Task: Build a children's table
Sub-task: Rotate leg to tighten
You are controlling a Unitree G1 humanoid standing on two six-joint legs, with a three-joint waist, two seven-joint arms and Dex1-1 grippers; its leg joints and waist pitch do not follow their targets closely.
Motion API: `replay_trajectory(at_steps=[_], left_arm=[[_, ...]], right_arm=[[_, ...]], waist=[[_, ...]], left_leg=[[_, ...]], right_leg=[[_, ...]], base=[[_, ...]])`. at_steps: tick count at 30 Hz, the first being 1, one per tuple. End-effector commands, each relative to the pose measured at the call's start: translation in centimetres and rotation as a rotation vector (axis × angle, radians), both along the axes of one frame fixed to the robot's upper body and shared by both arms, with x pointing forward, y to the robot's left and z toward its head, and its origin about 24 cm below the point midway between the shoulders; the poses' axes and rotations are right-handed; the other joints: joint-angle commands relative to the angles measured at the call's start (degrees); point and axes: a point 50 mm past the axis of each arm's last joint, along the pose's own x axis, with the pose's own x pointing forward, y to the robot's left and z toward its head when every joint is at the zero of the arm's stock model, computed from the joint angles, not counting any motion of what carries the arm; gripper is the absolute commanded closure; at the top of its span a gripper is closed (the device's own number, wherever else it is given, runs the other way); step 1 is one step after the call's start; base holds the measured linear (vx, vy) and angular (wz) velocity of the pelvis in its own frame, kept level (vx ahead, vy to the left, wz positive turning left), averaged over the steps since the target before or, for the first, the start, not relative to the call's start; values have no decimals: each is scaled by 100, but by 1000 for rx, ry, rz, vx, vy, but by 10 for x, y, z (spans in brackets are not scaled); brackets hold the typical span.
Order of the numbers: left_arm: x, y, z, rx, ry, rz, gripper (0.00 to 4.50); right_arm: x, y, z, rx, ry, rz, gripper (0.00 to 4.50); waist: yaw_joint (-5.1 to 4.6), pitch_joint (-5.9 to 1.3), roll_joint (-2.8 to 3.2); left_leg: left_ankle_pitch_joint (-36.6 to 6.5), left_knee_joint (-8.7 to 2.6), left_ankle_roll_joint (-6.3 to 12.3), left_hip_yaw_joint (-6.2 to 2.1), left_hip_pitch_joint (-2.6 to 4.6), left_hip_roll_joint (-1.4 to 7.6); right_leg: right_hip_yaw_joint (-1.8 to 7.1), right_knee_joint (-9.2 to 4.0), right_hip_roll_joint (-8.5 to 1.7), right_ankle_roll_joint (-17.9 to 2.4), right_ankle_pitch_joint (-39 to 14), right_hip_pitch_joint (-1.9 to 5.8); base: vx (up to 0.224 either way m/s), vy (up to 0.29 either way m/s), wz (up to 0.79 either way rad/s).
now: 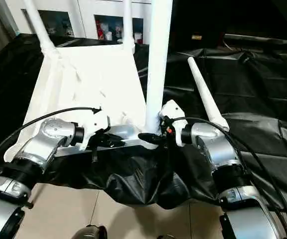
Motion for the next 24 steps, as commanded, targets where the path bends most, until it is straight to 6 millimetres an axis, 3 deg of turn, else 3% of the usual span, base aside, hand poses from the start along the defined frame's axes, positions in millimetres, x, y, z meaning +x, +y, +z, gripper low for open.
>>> replay_trajectory(at_steps=[1,4,5,6,8,10,11,12,16,22,24], left_arm=[[-5,-12,0,-46,6,-52,450],[0,-14,-1,-40,4,5,450],[10,-17,-3,-19,-12,126,450],[14,-19,-3,-19,-24,161,450],[20,-25,-2,-19,-35,229,450],[23,-30,-1,-21,-44,268,450],[28,-40,1,-38,-51,324,450],[28,-40,1,-38,-51,324,450],[37,-65,5,-57,-72,472,450],[32,-78,4,-72,-69,406,450],[30,-77,3,-72,-68,380,450]], right_arm=[[-5,8,-4,25,31,36,171],[-3,9,-12,33,42,-44,177],[3,10,-24,33,51,-223,177],[5,10,-28,36,58,-289,178],[10,12,-35,47,64,-432,178],[12,13,-39,55,74,-519,178],[15,16,-46,56,91,-651,178],[15,16,-46,56,91,-651,178],[19,32,-54,82,129,-847,178],[21,52,-47,131,102,-779,178],[23,54,-42,153,78,-748,122]], waist=[[0,-387,-73],[0,-383,-65],[-28,-367,-63],[-55,-333,-53],[-64,-332,-70],[-86,-313,-74],[-100,-310,-31],[-114,-313,-56],[-121,-328,-12],[-95,-347,-42],[-95,-338,-52]], left_leg=[[-976,-327,507,-97,120,251],[-1029,-334,485,-98,130,256],[-1098,-346,409,-94,132,248],[-1390,-388,241,-108,157,233],[-1654,-413,47,-134,190,236],[-1750,-431,-15,-148,184,235],[-1895,-437,-64,-162,200,231],[-1922,-449,-97,-161,204,222],[-1932,-441,-102,-145,224,217],[-1623,-425,126,-139,156,202],[-1639,-428,167,-136,157,201]], right_leg=[[247,-355,-349,-1486,-553,268],[246,-367,-347,-1479,-644,260],[258,-387,-345,-1451,-781,233],[261,-454,-358,-1386,-1266,217],[266,-513,-398,-1227,-1864,226],[274,-531,-392,-1122,-2058,214],[288,-561,-408,-1035,-2273,188],[278,-579,-387,-981,-2282,191],[293,-569,-368,-1053,-1947,166],[274,-533,-367,-1081,-1435,235],[269,-539,-368,-1085,-1516,236]], base=[[0,0,0],[0,0,0],[0,0,0],[0,0,0],[0,0,0],[0,0,0],[0,0,0],[0,0,0],[0,0,0],[0,0,0],[0,0,0]])
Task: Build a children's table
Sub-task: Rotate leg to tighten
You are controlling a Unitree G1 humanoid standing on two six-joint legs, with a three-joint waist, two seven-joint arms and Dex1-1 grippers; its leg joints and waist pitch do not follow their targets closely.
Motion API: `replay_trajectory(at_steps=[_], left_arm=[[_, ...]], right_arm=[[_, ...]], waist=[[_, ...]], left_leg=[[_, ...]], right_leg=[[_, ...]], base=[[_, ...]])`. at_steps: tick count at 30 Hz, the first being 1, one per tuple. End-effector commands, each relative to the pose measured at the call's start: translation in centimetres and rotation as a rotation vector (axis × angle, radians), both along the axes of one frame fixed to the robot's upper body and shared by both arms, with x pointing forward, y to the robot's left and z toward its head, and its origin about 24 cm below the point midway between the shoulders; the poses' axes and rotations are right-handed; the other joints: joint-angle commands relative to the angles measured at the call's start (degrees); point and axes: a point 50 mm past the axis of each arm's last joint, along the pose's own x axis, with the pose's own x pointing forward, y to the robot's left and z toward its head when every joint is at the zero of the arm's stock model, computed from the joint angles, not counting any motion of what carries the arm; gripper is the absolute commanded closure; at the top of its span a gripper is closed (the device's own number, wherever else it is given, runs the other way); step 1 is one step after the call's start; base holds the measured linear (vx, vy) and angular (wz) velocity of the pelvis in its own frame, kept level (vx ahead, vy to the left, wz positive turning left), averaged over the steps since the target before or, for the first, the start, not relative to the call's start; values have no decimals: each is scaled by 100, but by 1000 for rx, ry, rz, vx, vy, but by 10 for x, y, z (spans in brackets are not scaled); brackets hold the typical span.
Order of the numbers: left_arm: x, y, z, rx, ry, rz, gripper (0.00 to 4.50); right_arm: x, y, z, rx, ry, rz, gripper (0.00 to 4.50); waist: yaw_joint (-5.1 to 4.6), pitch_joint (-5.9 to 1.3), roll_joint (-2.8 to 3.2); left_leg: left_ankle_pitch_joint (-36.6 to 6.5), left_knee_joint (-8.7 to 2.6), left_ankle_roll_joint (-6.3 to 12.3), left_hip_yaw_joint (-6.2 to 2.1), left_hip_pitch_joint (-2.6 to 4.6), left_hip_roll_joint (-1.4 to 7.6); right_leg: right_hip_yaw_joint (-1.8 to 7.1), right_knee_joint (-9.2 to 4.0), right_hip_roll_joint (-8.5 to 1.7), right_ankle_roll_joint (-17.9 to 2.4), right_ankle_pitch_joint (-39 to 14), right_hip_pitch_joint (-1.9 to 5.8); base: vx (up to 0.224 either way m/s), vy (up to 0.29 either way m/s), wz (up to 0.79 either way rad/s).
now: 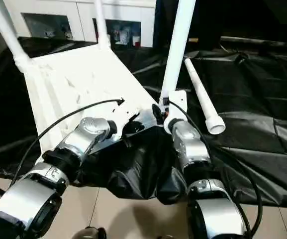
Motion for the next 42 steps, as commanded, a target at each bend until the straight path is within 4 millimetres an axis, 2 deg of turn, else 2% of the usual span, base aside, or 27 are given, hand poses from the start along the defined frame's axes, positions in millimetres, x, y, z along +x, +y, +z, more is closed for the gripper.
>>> replay_trajectory(at_steps=[1,3,9,10,11,12,17,22,25,26,28,33,36,38,40,41,42], left_arm=[[0,-5,6,-53,-42,-23,450],[-2,-3,5,-52,-46,-52,450],[-10,9,-2,-45,-44,-153,450],[-16,15,-5,-43,-20,-217,450],[-18,17,-5,-42,-13,-236,450],[-21,21,-7,-32,-3,-266,450],[-33,37,-6,-29,28,-420,450],[-36,52,-3,-12,38,-468,450],[-35,56,-1,-2,38,-466,450],[-35,58,-1,1,39,-466,450],[-36,60,0,0,40,-469,450],[-36,57,0,-19,43,-448,450],[-31,54,-4,-13,37,-365,450],[-25,50,-5,-21,31,-281,450],[-17,44,-4,-28,21,-184,450],[-15,41,-4,-27,19,-151,450],[-12,38,-5,-25,18,-110,450]], right_arm=[[-13,30,-21,41,83,161,122],[-12,29,-18,34,67,194,99],[-13,21,-10,-24,37,364,99],[-17,16,-6,-65,20,487,99],[-19,15,-4,-79,15,523,99],[-22,12,-3,-102,9,594,99],[-33,-4,7,-139,14,784,99],[-37,-14,11,-150,36,857,99],[-38,-13,11,-146,40,868,99],[-38,-12,11,-141,42,876,124],[-40,-9,10,-117,49,895,131],[-43,-5,6,-89,57,888,167],[-40,-2,-4,-86,69,764,174],[-35,-1,-13,-79,88,631,176],[-30,-1,-20,-61,105,476,177],[-28,-1,-22,-53,112,416,177],[-26,-2,-24,-45,120,354,177]], waist=[[-6,-332,-51],[-10,-327,-56],[-48,-317,-95],[-49,-321,-96],[-27,-326,-96],[-33,-322,-89],[12,-354,-91],[20,-377,-79],[22,-385,-91],[25,-382,-102],[39,-386,-99],[41,-390,-99],[32,-378,-99],[4,-348,-97],[-39,-324,-90],[-44,-325,-95],[-54,-325,-95]], left_leg=[[-1629,-400,183,-139,100,219],[-1646,-403,208,-141,91,219],[-1542,-408,292,-137,72,229],[-1507,-399,317,-132,79,231],[-1428,-394,360,-135,66,249],[-1411,-395,375,-128,70,251],[-1154,-362,499,-109,57,279],[-959,-330,572,-99,62,288],[-1004,-319,545,-87,77,281],[-1010,-321,537,-85,74,277],[-1001,-320,512,-87,78,280],[-933,-314,502,-82,81,281],[-969,-322,460,-85,83,276],[-1205,-354,328,-96,99,266],[-1529,-387,116,-109,131,259],[-1638,-394,49,-125,151,255],[-1633,-397,37,-126,141,255]], right_leg=[[249,-534,-367,-1076,-1550,205],[248,-546,-373,-1041,-1657,204],[245,-562,-378,-1011,-1791,217],[247,-563,-379,-1028,-1793,212],[247,-542,-377,-1031,-1656,229],[249,-534,-369,-1057,-1600,215],[231,-437,-344,-1291,-1038,235],[230,-359,-337,-1498,-524,231],[238,-360,-345,-1533,-544,230],[238,-365,-348,-1526,-585,234],[240,-362,-355,-1505,-642,237],[241,-347,-351,-1512,-554,232],[249,-362,-356,-1495,-630,223],[254,-419,-369,-1415,-1086,209],[269,-493,-381,-1253,-1739,180],[271,-518,-393,-1179,-1959,177],[273,-521,-389,-1150,-1981,182]], base=[[0,0,0],[0,0,0],[0,0,0],[0,0,0],[0,0,0],[0,0,0],[0,0,0],[0,0,0],[0,0,0],[0,0,0],[0,0,0],[0,0,0],[0,0,0],[0,0,0],[0,0,0],[0,0,0],[0,0,0]])
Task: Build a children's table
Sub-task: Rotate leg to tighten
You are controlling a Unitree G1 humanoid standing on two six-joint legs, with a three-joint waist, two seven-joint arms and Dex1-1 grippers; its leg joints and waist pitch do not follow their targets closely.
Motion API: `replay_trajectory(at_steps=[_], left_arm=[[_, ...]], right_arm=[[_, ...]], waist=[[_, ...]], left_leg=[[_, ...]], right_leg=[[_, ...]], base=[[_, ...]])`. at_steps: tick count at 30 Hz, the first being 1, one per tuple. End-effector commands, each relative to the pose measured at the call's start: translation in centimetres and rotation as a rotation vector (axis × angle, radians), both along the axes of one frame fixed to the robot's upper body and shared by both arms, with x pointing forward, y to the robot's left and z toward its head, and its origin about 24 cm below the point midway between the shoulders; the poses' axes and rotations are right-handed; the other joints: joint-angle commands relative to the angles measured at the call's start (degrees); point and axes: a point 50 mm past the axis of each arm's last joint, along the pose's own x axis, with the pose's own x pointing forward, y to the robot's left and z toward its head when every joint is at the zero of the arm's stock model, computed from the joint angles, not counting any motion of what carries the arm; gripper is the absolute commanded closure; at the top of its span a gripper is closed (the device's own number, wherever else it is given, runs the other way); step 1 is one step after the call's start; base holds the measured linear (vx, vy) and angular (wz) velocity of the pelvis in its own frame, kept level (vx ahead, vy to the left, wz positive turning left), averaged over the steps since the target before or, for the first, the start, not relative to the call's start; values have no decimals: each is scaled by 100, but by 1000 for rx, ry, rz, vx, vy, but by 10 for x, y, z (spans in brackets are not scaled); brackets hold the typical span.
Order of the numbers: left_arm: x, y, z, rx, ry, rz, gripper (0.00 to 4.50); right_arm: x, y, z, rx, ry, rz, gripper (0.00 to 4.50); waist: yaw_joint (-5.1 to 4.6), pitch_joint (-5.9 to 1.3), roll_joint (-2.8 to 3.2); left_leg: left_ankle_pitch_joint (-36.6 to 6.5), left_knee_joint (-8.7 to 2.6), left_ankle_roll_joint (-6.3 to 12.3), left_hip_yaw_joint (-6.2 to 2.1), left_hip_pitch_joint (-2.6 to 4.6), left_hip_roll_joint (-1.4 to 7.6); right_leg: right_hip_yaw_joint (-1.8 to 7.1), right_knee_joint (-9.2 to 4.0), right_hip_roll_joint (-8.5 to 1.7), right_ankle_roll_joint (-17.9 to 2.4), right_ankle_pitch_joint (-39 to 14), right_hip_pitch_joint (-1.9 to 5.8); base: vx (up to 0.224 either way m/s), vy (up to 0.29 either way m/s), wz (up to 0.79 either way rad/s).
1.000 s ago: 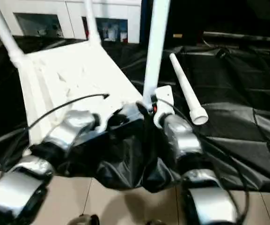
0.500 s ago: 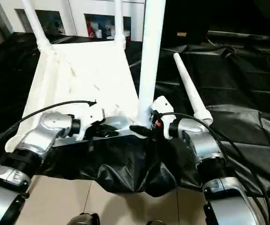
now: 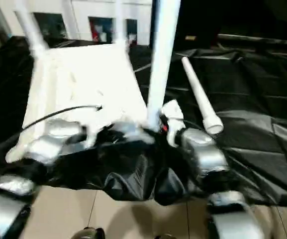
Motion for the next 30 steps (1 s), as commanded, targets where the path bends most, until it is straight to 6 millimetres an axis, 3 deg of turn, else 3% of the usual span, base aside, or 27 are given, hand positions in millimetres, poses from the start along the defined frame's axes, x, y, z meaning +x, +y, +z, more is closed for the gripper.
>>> replay_trajectory(at_steps=[1,5,8,10,11,13,16,21,22,24,25,26,27,30], left_arm=[[5,-12,-4,-33,8,117,450],[14,-32,-4,-65,32,295,450],[13,-57,0,-94,40,292,450],[12,-61,2,-87,22,269,450],[12,-63,3,-86,12,250,450],[11,-64,4,-85,2,228,450],[11,-65,5,-88,-11,187,450],[17,-70,17,-146,-108,204,450],[17,-70,18,-149,-111,207,450],[21,-72,25,-173,-165,238,450],[21,-72,25,-173,-165,238,422],[23,-73,30,-225,-139,243,422],[28,-72,42,-304,-132,283,405],[36,-58,54,-298,-214,344,386]], right_arm=[[-2,3,-22,-22,92,-128,177],[-2,10,-35,11,159,-327,177],[0,24,-37,17,161,-379,177],[1,28,-35,37,155,-368,177],[2,30,-32,62,146,-359,107],[4,30,-29,74,136,-358,107],[10,23,-22,64,85,-409,65],[15,-9,-3,121,-35,-563,65],[15,-10,-3,123,-38,-567,65],[13,-17,-1,125,-51,-584,65],[13,-17,-1,125,-51,-584,58],[12,-21,-1,122,-56,-587,58],[7,-26,-3,117,-57,-596,56],[-3,-28,-7,105,-49,-576,56]], waist=[[2,-312,-48],[16,-319,-66],[19,-333,-23],[37,-346,-37],[47,-355,-32],[55,-359,-30],[41,-364,-22],[62,-363,-7],[80,-370,33],[96,-419,34],[100,-435,31],[103,-434,50],[122,-484,51],[150,-541,53]], left_leg=[[-1725,-408,5,-140,150,247],[-1809,-401,-19,-129,190,231],[-1680,-405,24,-138,149,225],[-1569,-397,130,-138,121,216],[-1513,-389,188,-134,116,213],[-1453,-384,241,-136,106,212],[-1443,-392,246,-144,84,210],[-1574,-398,207,-136,120,218],[-1573,-391,211,-125,134,221],[-1240,-361,253,-145,76,217],[-1087,-342,303,-143,61,215],[-978,-331,357,-143,51,215],[-492,-254,578,-128,36,196],[85,-144,983,-130,-11,168]], right_leg=[[277,-554,-386,-1107,-2067,162],[281,-588,-376,-1064,-2074,143],[275,-561,-368,-1086,-1770,169],[268,-538,-359,-1093,-1450,199],[268,-530,-362,-1103,-1328,206],[263,-523,-361,-1126,-1223,220],[250,-521,-362,-1110,-1268,235],[261,-560,-363,-1074,-1480,208],[265,-568,-347,-1059,-1378,199],[249,-462,-338,-1151,-728,259],[245,-431,-340,-1177,-485,273],[241,-410,-344,-1228,-296,270],[229,-317,-335,-1393,503,293],[201,-175,-294,-1580,1637,278]], base=[[0,0,0],[0,0,0],[0,0,0],[0,0,0],[0,0,0],[0,0,0],[0,0,0],[0,0,0],[0,0,0],[0,0,0],[0,0,0],[0,0,0],[0,0,0],[0,0,0]])
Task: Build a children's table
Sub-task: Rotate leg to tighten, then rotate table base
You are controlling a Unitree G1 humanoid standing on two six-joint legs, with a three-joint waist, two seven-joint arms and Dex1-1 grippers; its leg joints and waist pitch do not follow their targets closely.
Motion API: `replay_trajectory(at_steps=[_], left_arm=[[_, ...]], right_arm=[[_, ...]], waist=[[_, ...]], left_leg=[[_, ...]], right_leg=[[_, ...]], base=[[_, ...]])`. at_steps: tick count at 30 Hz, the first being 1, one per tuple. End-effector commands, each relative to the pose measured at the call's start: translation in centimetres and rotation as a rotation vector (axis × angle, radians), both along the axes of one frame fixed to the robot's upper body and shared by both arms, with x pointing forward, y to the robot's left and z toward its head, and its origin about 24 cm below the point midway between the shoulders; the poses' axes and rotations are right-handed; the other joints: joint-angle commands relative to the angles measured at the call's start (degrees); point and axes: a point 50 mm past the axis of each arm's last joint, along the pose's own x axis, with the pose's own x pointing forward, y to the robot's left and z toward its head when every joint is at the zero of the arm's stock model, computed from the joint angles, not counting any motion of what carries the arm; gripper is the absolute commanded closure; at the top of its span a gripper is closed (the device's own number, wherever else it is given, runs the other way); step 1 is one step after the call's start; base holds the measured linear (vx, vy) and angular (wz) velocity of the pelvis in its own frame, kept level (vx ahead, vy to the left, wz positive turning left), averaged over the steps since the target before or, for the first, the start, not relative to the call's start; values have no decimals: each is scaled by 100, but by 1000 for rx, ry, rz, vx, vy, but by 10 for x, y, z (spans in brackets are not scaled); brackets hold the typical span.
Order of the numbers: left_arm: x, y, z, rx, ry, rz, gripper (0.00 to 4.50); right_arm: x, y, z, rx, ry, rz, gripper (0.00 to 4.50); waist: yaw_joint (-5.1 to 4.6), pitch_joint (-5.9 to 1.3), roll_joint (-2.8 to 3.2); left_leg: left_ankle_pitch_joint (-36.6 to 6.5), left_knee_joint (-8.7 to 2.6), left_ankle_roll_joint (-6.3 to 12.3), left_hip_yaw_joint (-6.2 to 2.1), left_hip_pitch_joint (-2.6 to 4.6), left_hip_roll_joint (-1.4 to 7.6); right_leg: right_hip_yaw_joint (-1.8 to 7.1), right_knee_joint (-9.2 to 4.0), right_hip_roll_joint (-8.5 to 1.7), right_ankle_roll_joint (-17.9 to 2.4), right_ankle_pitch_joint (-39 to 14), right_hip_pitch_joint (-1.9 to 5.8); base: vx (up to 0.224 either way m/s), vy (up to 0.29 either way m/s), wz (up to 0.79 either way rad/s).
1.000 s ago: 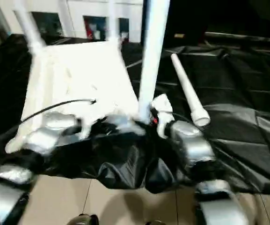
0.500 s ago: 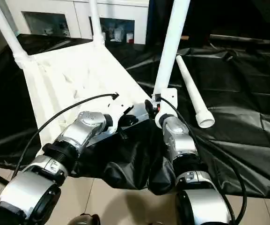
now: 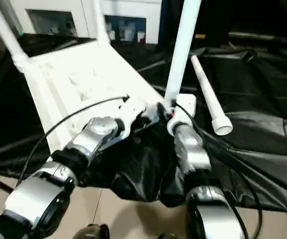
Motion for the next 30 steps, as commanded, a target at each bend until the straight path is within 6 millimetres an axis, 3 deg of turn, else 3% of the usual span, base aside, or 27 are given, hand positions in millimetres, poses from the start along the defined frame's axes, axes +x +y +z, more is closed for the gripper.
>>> replay_trajectory(at_steps=[1,2,3,4,5,8,9,10,11,13,14,15,20,23,27,30], left_arm=[[11,15,21,-10,-95,85,386],[13,20,21,1,-101,109,378],[17,40,23,26,-108,191,359],[17,41,23,27,-109,195,351],[19,68,22,63,-109,286,351],[19,93,21,106,-111,362,317],[17,106,20,125,-113,398,310],[17,106,20,125,-113,398,307],[9,149,20,173,-134,543,302],[0,178,22,221,-164,656,274],[-7,195,25,253,-192,726,265],[-7,195,25,254,-192,728,261],[-40,249,28,353,-260,983,217],[-50,255,16,392,-195,995,204],[-62,251,-3,424,-58,934,171],[-74,231,-24,362,151,787,159]], right_arm=[[-9,-3,-11,-1,56,5,56],[-10,-2,-12,-1,59,14,56],[-15,2,-16,-15,84,60,56],[-16,2,-17,-16,85,62,56],[-20,8,-20,-28,102,107,56],[-24,13,-22,-29,117,140,56],[-25,15,-23,-26,122,155,56],[-25,15,-23,-26,122,155,56],[-27,23,-24,-37,142,206,56],[-27,27,-24,-41,149,228,56],[-27,28,-23,-38,156,237,56],[-27,28,-23,-38,156,237,56],[-21,32,-25,-64,179,254,56],[-18,33,-24,-63,183,250,56],[-16,36,-19,-57,175,255,56],[-14,36,-17,-66,163,263,56]], waist=[[16,-581,-46],[8,-547,-46],[7,-530,-39],[0,-513,-41],[-9,-495,-25],[-56,-477,6],[-63,-462,-28],[-60,-461,7],[-69,-443,-23],[-127,-435,8],[-146,-437,21],[-146,-420,14],[-133,-401,19],[-131,-372,37],[-133,-388,53],[-126,-397,62]], left_leg=[[91,-178,1046,-121,174,170],[-34,-190,1106,-115,160,167],[-151,-202,1096,-113,165,173],[-329,-220,1040,-115,169,186],[-485,-243,944,-111,191,193],[-849,-300,630,-125,221,228],[-879,-306,588,-115,221,223],[-967,-327,499,-125,220,234],[-1068,-350,408,-131,238,248],[-1049,-371,331,-150,183,253],[-1146,-374,264,-141,224,255],[-1190,-378,208,-134,238,252],[-1148,-386,96,-131,236,247],[-1408,-402,-11,-126,252,230],[-1544,-422,-133,-144,250,240],[-1501,-420,-181,-137,251,232]], right_leg=[[194,-159,-299,-1621,1762,374],[183,-191,-306,-1605,1560,375],[182,-220,-315,-1597,1364,370],[183,-242,-312,-1565,1008,376],[183,-282,-303,-1540,657,360],[198,-332,-298,-1474,-24,349],[204,-345,-288,-1467,-66,332],[208,-344,-297,-1437,-174,326],[208,-353,-286,-1409,-293,310],[204,-310,-285,-1351,-242,320],[215,-327,-283,-1302,-326,285],[224,-342,-275,-1284,-388,269],[234,-325,-268,-1207,-302,247],[250,-373,-269,-1141,-606,209],[254,-363,-283,-1101,-748,218],[255,-355,-278,-1142,-661,213]], base=[[0,0,0],[0,0,0],[0,0,0],[0,0,0],[0,0,0],[0,0,0],[0,0,0],[0,0,0],[0,0,0],[0,0,0],[0,0,0],[0,0,0],[0,0,0],[0,0,0],[0,0,0],[0,0,0]])
